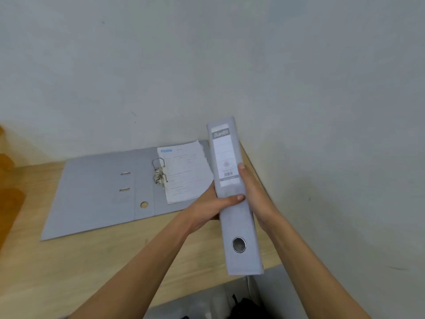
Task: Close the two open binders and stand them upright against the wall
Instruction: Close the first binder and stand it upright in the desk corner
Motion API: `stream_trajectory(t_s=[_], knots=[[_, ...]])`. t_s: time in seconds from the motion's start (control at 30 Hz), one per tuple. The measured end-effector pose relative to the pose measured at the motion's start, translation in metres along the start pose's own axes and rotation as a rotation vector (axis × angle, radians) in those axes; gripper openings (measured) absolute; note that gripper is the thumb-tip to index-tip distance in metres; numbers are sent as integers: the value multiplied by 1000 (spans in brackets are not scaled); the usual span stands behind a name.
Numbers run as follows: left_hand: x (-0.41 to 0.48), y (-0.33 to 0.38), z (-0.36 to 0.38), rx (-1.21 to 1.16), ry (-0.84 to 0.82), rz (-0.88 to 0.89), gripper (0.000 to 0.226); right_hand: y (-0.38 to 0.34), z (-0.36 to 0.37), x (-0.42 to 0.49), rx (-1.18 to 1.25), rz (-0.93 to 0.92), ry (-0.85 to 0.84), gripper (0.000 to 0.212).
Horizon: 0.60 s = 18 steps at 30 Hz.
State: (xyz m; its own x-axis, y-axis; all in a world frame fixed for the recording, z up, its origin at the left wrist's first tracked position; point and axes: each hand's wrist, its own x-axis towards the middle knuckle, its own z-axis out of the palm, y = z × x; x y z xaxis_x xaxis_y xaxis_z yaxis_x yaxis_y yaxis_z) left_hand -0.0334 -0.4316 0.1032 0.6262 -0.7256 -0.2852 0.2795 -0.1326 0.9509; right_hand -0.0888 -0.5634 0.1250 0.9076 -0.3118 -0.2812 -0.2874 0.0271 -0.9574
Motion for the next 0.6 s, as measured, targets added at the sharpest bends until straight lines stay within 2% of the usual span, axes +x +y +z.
stream_trajectory(t_s=[0.07, 0.17, 0.27, 0.37, 0.5, 0.6], knots=[[11, 3, 1, 38, 10, 105, 74, -13, 0, 0, -64, -57, 69, 74], [27, 7, 5, 128, 44, 221, 85, -22, -7, 1, -168, -173, 154, 54], [45, 8, 12, 184, 82, 303, 90, -20, -26, 10, -257, -224, 223, 74], [63, 7, 18, 236, 158, 367, 88, -15, -43, 24, -307, -233, 212, 88], [94, -13, 18, 346, 250, 362, 88, -1, -64, 48, -329, -188, 167, 86], [116, -36, 12, 464, 244, 309, 90, 16, -79, 68, -353, -113, 157, 76]])
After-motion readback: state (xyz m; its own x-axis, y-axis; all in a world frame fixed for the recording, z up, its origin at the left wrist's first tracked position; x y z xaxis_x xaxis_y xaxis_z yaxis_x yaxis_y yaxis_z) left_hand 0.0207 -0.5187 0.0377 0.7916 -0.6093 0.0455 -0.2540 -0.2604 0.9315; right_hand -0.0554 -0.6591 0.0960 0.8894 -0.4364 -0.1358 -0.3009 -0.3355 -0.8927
